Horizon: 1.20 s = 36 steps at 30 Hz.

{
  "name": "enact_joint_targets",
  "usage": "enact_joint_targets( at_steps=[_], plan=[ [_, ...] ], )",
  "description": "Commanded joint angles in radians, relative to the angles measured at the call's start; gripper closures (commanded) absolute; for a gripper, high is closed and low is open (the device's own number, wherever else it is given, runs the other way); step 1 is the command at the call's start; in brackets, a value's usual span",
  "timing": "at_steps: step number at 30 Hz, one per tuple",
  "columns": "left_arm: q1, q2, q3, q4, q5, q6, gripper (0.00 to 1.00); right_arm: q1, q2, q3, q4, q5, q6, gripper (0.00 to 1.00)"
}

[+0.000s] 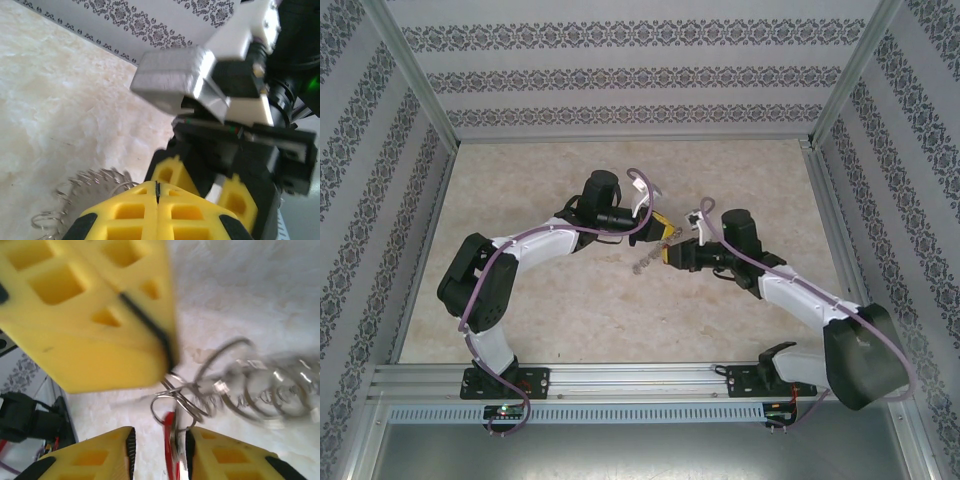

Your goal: Put the keys on the keyring

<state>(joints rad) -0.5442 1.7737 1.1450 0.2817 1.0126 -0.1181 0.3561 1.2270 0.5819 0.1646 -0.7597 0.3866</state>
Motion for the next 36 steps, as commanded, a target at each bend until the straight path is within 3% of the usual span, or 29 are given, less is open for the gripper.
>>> enact_joint_targets(
  at_steps=[1, 6, 11, 15, 20, 22, 24, 29, 31, 36],
  plan=[
    [-0.008, -0.034, 0.006, 0.075, 0.016, -0.011, 1.00, -0.075, -0.095, -0.026, -0.050, -0.034, -0.016, 0.65],
    [-0.008, -0.035, 0.005, 0.073, 0.018, -0.011, 1.00, -0.160, -0.227, -0.038, -0.099, -0.027, -0.009, 0.65],
    [-0.008, -0.037, 0.000, 0.075, 0.017, -0.011, 1.00, -0.171, -0.238, -0.035, -0.086, 0.003, 0.004, 0.67],
    [-0.008, -0.043, -0.002, 0.067, 0.011, -0.009, 1.00, -0.182, -0.226, -0.066, -0.066, 0.102, 0.051, 0.65],
    [-0.008, -0.079, -0.026, 0.063, -0.057, -0.017, 0.97, -0.235, -0.193, -0.103, -0.106, 0.307, 0.158, 0.53],
    [-0.008, -0.099, -0.040, 0.071, -0.095, -0.018, 0.88, -0.249, -0.152, -0.095, -0.141, 0.363, 0.180, 0.52],
    [-0.007, -0.123, -0.067, 0.102, -0.155, -0.030, 0.73, -0.258, -0.109, -0.090, -0.140, 0.395, 0.194, 0.52],
    [-0.001, -0.201, -0.171, 0.230, -0.335, -0.081, 0.26, -0.271, 0.012, -0.066, -0.142, 0.465, 0.201, 0.52],
    [0.002, -0.231, -0.209, 0.279, -0.402, -0.104, 0.00, -0.272, 0.065, -0.048, -0.140, 0.471, 0.191, 0.52],
    [0.009, -0.263, -0.257, 0.325, -0.571, -0.186, 0.00, -0.272, 0.172, -0.023, -0.090, 0.450, 0.169, 0.52]
  ],
)
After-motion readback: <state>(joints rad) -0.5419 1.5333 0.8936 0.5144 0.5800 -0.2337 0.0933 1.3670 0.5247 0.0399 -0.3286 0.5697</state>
